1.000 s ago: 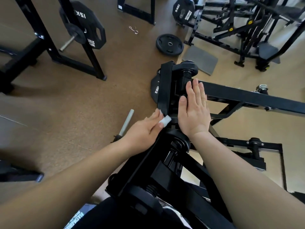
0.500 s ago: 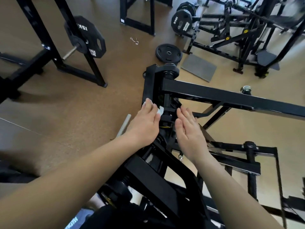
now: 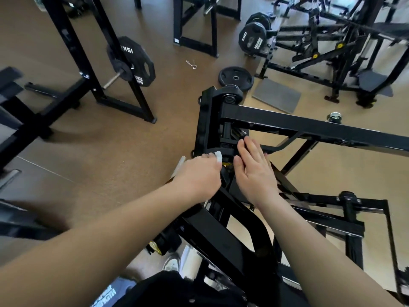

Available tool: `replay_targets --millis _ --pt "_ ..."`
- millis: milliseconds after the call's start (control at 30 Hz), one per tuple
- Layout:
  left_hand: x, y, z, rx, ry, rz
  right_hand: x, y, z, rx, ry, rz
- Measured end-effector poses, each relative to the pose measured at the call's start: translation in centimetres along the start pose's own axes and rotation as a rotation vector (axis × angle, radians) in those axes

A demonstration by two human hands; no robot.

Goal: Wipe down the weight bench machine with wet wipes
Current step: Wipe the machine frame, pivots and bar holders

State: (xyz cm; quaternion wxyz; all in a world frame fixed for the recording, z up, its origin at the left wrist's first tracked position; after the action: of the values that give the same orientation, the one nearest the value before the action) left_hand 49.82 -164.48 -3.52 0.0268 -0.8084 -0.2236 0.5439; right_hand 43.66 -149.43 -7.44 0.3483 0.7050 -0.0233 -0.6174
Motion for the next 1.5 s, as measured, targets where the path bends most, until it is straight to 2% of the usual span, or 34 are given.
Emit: replay_targets --millis 133,233,267,333,367,400,500,533,633,700,833,967,1100,1233,1300,1367,1433,1500 --pt "0.2 1.0 -2.5 0.110 0.015 0.075 -0.4 0.3 0.0 0.032 0.049 0.083" --pt "-0.9 3.5 -4.2 0.160 0.028 -0.229 -0.8 0.1 -0.2 0.043 0.067 0.144" --pt "-2.1 4.2 -3.8 0.148 -0.060 -0.353 -1.0 0.1 -0.2 0.043 0.075 0.166" --pt "-4.1 5.1 -1.7 0.102 -0.322 -0.393 -1.4 0.2 0.0 0.043 0.094 0.219" --pt "-4.5 4.6 -0.4 0.085 -0.395 -0.351 -1.7 0.2 0.1 0.050 0.099 0.256" --pt "-4.3 3.4 0.5 0.075 -0.395 -0.304 -2.0 0.2 0.2 0.060 0.103 0.292" --pt "0.0 -0.4 2.7 0.009 -0.182 -0.132 -3.3 -0.1 -0.1 0.074 0.088 0.323" --pt "0.9 -1.4 2.8 0.011 -0.161 -0.041 -3.8 -0.1 -0.6 0.068 0.067 0.316" --pt "1.5 -3.0 2.2 0.162 -0.114 0.239 -3.8 -0.7 -2.8 0.103 -0.036 0.377" --pt "1.7 -3.9 1.2 0.259 -0.131 0.342 -3.1 -0.9 -4.3 0.183 -0.097 0.524" --pt "2.5 -5.0 -2.1 0.405 0.047 -0.015 -2.7 -0.3 -6.5 0.363 -0.161 0.850" --pt "0.3 -3.2 -2.4 0.308 -0.193 -0.377 -3.1 0.9 -7.3 0.349 -0.125 1.022" --pt "0.1 -2.9 -2.7 0.297 -0.251 -0.611 -3.9 3.0 -6.8 0.263 -0.045 1.198" --pt "-1.2 -1.3 -2.7 0.247 -0.299 -0.630 -4.0 2.5 -6.7 0.344 -0.153 1.075" --pt "-2.0 0.5 -2.5 0.177 -0.303 -0.592 -4.7 1.5 -6.1 0.359 -0.292 0.880" --pt "-2.5 2.8 -2.6 0.133 -0.341 -0.502 -5.8 1.0 -4.9 0.301 -0.405 0.643" --pt "-2.1 4.7 -3.0 0.086 -0.320 -0.438 -5.8 1.9 -3.5 0.222 -0.403 0.534" --pt "-0.8 5.7 -3.5 0.045 -0.222 -0.448 -4.0 3.6 -2.7 0.173 -0.288 0.492"
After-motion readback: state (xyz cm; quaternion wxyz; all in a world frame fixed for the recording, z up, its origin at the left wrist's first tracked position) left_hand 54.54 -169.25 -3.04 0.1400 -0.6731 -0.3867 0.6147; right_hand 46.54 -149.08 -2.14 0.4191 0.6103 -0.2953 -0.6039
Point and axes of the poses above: each hand's wrist, its own z-axis towards the middle knuckle, its own x-axis out of the palm, y = z × x, the point moved 4 cm from there along z, towards the middle knuckle, and after that the axes turned 6 degrees about -x, right-handed, at the moved point
